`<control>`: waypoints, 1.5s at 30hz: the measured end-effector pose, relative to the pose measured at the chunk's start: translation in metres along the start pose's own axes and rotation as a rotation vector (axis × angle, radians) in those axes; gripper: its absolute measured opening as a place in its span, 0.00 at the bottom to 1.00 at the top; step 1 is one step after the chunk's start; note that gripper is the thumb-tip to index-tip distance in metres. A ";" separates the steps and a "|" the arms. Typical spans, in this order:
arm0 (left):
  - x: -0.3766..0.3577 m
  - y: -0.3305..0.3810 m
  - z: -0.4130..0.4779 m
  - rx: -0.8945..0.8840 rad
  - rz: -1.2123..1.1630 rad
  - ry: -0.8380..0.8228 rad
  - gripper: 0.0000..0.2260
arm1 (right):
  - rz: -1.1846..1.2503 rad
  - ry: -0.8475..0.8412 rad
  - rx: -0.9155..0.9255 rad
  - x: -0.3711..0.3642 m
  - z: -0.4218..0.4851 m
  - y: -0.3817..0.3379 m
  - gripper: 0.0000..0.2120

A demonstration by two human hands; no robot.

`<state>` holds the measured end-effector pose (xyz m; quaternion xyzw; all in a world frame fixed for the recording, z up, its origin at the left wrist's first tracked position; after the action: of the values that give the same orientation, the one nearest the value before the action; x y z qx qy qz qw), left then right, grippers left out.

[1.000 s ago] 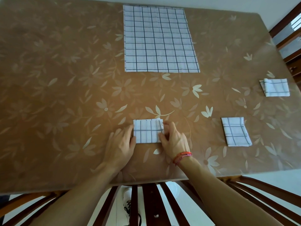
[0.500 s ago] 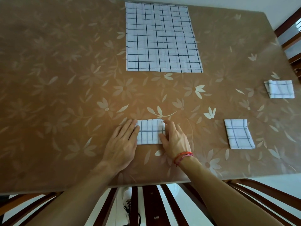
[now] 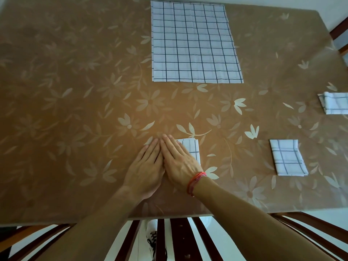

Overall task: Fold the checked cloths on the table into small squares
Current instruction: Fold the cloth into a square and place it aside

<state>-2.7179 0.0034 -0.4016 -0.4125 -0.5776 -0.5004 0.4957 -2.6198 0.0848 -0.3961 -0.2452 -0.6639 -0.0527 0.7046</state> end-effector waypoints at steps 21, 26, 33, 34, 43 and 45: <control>0.003 0.002 0.002 0.030 -0.018 -0.045 0.24 | -0.203 -0.180 -0.072 0.023 -0.051 0.070 0.29; 0.004 0.002 0.002 0.028 -0.017 -0.056 0.24 | -0.216 -0.206 -0.117 0.023 -0.053 0.070 0.29; 0.010 0.005 0.006 0.067 -0.072 -0.076 0.24 | -0.206 -0.238 -0.136 0.032 -0.051 0.064 0.29; 0.012 0.005 0.008 0.076 -0.091 -0.073 0.24 | -0.196 -0.238 -0.142 0.033 -0.050 0.063 0.29; 0.037 0.014 0.046 0.240 -0.281 -0.071 0.37 | -0.072 -0.275 -0.189 0.047 -0.036 0.054 0.32; 0.039 0.017 0.049 0.288 -0.398 -0.074 0.38 | -0.060 -0.289 -0.209 0.048 -0.034 0.052 0.33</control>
<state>-2.7161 0.0541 -0.3611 -0.2339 -0.7307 -0.4850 0.4197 -2.5621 0.1284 -0.3639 -0.3020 -0.7561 -0.1065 0.5708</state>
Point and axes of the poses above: each hand's wrist, its own z-axis towards the middle knuckle, its own x-axis out of the back of the hand, y = z × x, the point moved 3 cm from there along z, towards the middle knuckle, and after that the axes turned 4 degrees about x, right-handed, at the moved point
